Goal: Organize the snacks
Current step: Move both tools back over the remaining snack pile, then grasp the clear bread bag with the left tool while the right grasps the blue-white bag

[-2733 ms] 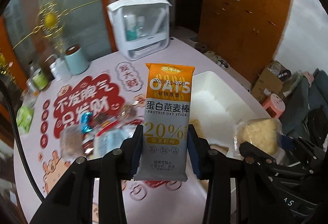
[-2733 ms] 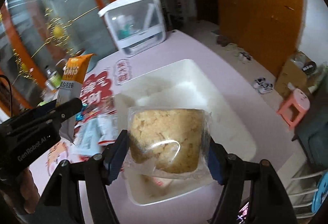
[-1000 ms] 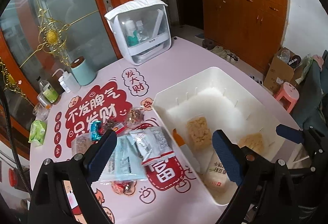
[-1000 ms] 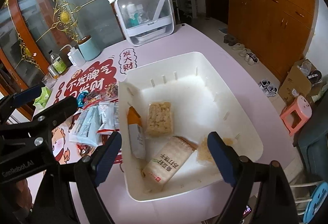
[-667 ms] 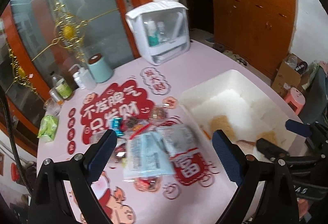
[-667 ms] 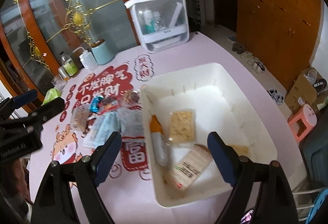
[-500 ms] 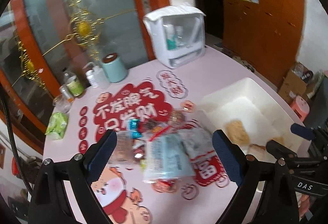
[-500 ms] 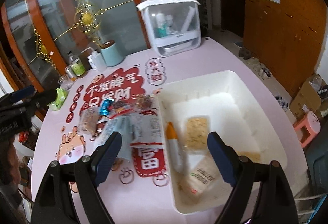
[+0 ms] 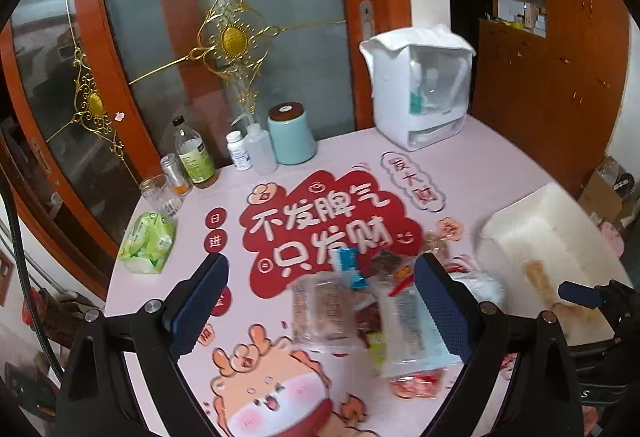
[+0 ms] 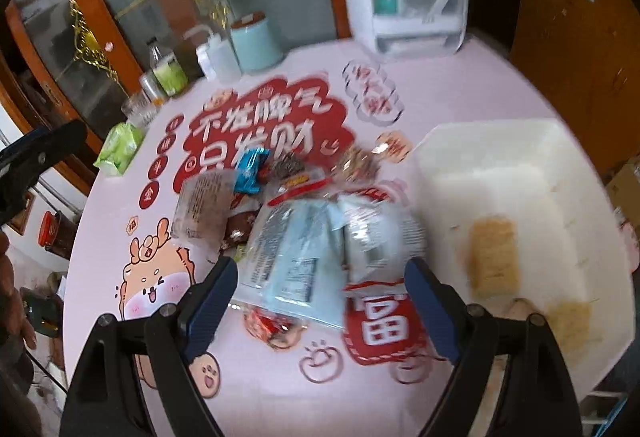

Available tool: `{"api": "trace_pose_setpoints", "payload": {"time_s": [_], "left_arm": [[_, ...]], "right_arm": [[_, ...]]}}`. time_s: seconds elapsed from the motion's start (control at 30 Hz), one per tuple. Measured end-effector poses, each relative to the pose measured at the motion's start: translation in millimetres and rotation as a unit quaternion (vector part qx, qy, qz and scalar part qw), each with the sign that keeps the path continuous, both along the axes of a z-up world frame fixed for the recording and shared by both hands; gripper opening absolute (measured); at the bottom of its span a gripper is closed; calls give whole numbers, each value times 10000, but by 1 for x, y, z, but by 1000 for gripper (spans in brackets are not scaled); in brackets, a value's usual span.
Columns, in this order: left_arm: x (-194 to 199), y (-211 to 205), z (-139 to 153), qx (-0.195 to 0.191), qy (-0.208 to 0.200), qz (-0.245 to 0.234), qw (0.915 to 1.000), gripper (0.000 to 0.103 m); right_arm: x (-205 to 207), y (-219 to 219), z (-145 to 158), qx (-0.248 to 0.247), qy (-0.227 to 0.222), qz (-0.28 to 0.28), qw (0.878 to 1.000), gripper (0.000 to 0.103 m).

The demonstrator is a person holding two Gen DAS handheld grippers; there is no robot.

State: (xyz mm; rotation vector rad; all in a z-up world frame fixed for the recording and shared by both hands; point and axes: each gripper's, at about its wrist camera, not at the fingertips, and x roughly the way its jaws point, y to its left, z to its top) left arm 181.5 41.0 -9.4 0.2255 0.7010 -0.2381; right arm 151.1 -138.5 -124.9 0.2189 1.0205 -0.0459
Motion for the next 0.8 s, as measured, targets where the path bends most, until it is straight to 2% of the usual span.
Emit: {"api": "trace_pose_setpoints", "payload": {"time_s": [0.17, 0.23, 0.27, 0.3, 0.43, 0.57, 0.8], "left_arm": [[35, 11, -41, 200, 523, -212, 9982, 94], [50, 16, -61, 141, 837, -303, 9959, 94], [57, 17, -70, 91, 977, -341, 9946, 94], [65, 20, -80, 42, 1145, -345, 9928, 94], [88, 25, -116, -189, 1641, -387, 9855, 94], [106, 23, -146, -403, 2140, -488, 9748, 94], [124, 14, -182, -298, 2489, -462, 9670, 94]], "right_arm": [[31, 18, -36, -20, 365, 6, 9993, 87], [39, 22, -48, -136, 465, -82, 9988, 92], [42, 24, -52, -160, 478, -109, 9987, 100], [45, 25, -57, -154, 489, -120, 9986, 103], [56, 29, -72, -163, 607, -273, 9976, 103], [64, 33, -88, -215, 849, -337, 9956, 103], [75, 38, -107, -178, 1086, -297, 9935, 103]]}}
